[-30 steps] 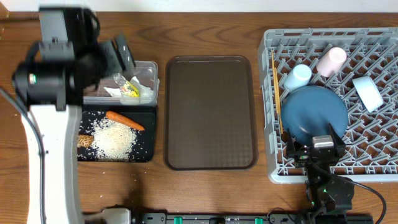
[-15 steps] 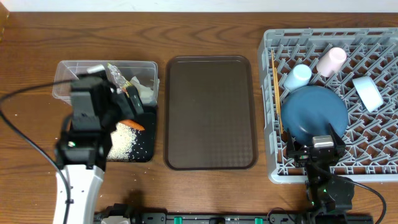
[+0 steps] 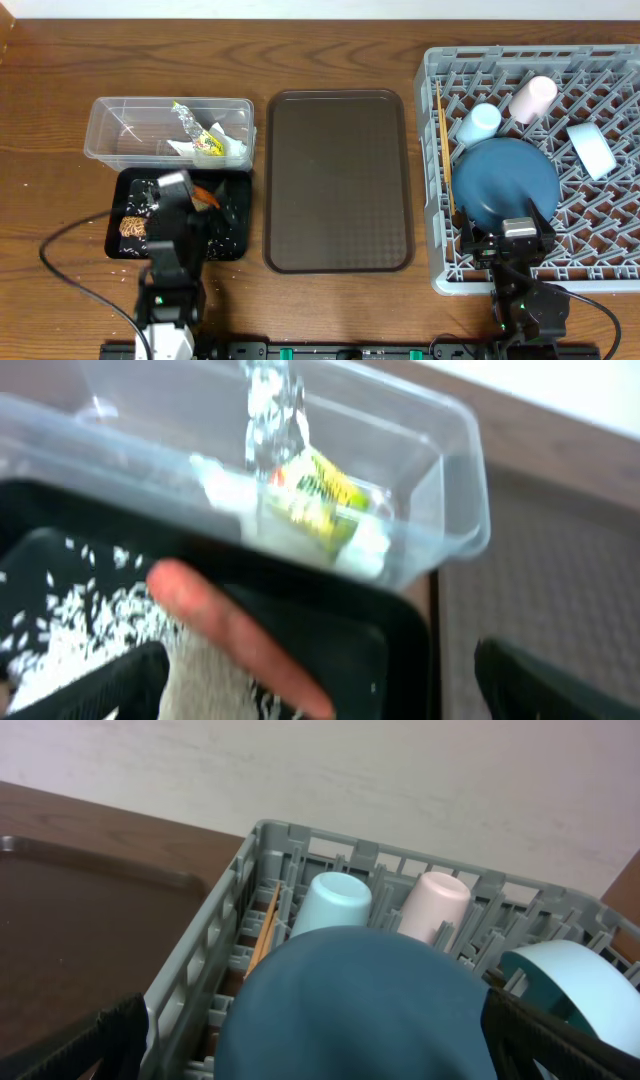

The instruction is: Sort waste into correct bins and load items into the dishwasher rack

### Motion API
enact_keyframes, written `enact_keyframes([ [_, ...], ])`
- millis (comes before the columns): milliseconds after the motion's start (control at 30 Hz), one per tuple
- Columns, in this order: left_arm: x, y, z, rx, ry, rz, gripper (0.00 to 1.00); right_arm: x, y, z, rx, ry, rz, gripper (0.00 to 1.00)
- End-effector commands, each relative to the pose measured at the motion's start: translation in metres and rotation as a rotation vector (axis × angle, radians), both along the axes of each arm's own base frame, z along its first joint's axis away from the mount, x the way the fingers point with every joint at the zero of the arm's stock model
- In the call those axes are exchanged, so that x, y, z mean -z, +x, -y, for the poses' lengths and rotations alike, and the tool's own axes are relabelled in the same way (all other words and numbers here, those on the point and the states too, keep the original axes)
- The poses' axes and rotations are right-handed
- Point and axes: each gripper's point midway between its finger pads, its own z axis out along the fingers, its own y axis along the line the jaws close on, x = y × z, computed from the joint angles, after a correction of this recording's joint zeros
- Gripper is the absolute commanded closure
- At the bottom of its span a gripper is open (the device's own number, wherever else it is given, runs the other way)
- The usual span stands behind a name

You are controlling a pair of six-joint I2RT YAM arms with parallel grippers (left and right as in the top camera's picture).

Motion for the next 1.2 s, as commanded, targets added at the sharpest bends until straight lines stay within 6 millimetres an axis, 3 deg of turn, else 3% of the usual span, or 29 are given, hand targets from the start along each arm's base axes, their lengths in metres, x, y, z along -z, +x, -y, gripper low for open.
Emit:
enact_keyframes([
  [0,0.008,-0.007,-0.002,-0.010,0.006,0.031,0.02,0.001,0.000,0.001,0.003,-0.013,0.000,0.01],
  [433,0.032,-0.025,-0.002,-0.011,0.008,0.075,0.02,0.001,0.000,0.001,0.003,-0.013,-0.001,0.01],
  [867,0.031,-0.043,0.001,-0.003,0.012,0.072,0.02,0.001,0.000,0.001,0.003,-0.013,-0.001,0.01],
  [1167,0.010,-0.040,0.016,0.107,0.155,0.165,0.02,0.001,0.000,0.001,0.003,-0.013,-0.001,0.01],
])
